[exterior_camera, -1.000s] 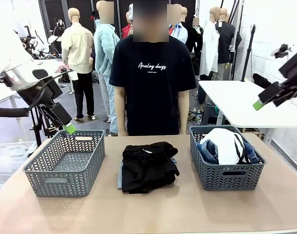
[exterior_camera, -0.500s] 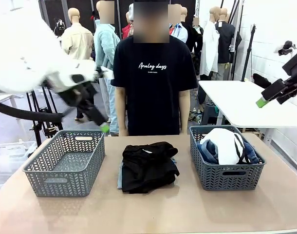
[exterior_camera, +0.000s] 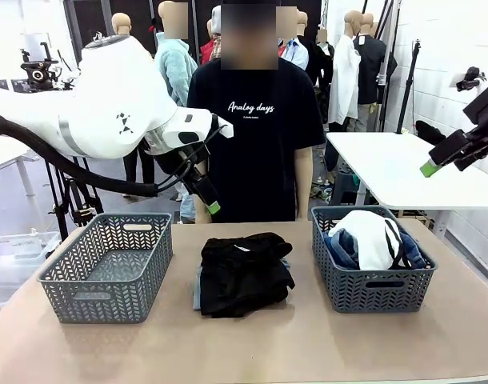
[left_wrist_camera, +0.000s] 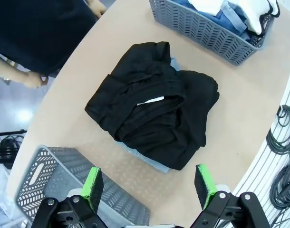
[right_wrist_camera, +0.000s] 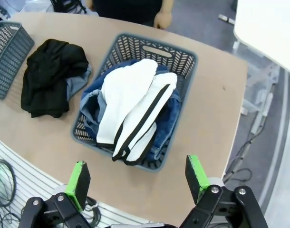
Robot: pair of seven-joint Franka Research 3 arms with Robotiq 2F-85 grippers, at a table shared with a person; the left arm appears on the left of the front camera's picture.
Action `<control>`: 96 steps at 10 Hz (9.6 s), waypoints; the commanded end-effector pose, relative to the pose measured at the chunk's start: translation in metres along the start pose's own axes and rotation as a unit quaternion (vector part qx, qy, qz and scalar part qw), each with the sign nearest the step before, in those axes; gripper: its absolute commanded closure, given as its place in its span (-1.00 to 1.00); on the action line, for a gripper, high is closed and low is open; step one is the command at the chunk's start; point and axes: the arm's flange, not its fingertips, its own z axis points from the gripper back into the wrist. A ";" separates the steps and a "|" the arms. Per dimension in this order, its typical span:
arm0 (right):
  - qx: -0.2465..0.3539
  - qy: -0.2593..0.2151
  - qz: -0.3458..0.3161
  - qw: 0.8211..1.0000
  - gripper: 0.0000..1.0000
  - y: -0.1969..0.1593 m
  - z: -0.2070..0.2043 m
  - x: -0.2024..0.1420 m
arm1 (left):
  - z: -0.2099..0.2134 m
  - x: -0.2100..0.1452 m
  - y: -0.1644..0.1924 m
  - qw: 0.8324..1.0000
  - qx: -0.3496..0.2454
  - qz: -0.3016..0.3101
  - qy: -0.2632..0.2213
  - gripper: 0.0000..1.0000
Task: Sort the tops and bottoms.
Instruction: Lift clothes from the center of the table with your left hand, then sort the clothes according to human instructions.
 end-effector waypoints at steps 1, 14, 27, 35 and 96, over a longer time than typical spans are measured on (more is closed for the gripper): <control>-0.005 0.007 -0.002 1.000 -1.00 0.001 -0.001 0.000 | 0.000 -0.007 -0.007 1.000 0.002 -0.005 -0.006 -1.00; -0.005 0.007 -0.002 1.000 -1.00 0.001 -0.001 0.000 | -0.164 0.046 -0.012 0.999 -0.037 -0.021 0.032 -1.00; -0.005 0.007 -0.002 1.000 -1.00 0.001 -0.001 0.000 | -0.206 0.058 -0.027 0.996 -0.028 -0.026 0.087 -1.00; -0.005 0.007 -0.002 1.000 -1.00 0.001 -0.001 0.000 | -0.208 0.057 -0.015 0.996 -0.028 -0.019 0.087 0.89; -0.005 0.007 -0.002 1.000 -1.00 0.001 -0.001 0.000 | 0.227 0.117 -0.008 0.979 0.180 -0.057 -0.070 1.00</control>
